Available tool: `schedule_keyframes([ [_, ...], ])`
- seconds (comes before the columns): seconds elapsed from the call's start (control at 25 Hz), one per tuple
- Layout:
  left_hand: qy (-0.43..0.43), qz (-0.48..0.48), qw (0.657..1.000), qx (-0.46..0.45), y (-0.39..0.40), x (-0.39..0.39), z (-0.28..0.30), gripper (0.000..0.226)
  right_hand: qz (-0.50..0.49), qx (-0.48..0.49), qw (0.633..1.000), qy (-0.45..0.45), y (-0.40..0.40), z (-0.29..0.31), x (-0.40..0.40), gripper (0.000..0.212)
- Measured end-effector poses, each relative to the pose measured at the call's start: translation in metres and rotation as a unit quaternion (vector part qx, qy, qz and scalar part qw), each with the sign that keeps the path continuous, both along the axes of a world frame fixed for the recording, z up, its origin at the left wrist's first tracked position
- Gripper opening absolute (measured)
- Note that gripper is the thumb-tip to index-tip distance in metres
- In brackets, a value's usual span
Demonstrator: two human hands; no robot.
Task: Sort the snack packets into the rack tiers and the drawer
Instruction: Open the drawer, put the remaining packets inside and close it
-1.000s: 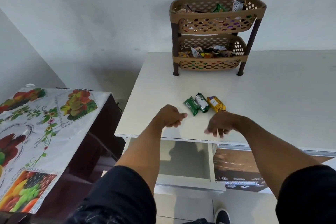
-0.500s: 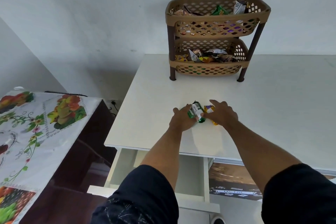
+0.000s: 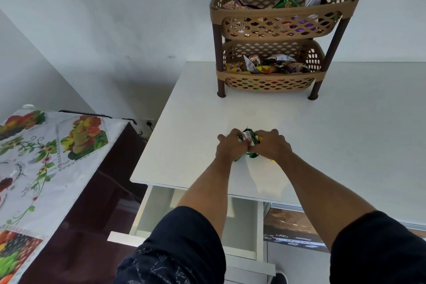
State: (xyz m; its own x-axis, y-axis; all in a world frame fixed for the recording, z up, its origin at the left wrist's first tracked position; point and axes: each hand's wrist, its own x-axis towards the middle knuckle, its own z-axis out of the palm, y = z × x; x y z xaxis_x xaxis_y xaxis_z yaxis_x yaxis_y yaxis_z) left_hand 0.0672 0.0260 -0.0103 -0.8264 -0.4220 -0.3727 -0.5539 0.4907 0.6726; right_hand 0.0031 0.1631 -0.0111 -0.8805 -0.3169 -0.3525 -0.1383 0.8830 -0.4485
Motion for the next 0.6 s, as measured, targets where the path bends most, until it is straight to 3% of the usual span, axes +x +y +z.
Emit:
schedule_keyframes([
  [0.16,-0.019,0.029,0.999,0.023,-0.006,0.007,0.001,0.057,0.001,-0.096,0.995,-0.037,-0.002,0.000,0.006,0.067],
  [0.32,-0.015,0.101,0.992,0.072,-0.012,0.022,0.003,0.059,-0.030,-0.222,0.973,-0.050,-0.009,-0.004,0.026,0.050],
  [0.6,0.043,0.154,0.976,0.148,-0.027,0.066,0.004,0.030,-0.044,-0.325,0.936,-0.123,-0.021,-0.002,0.058,0.050],
])
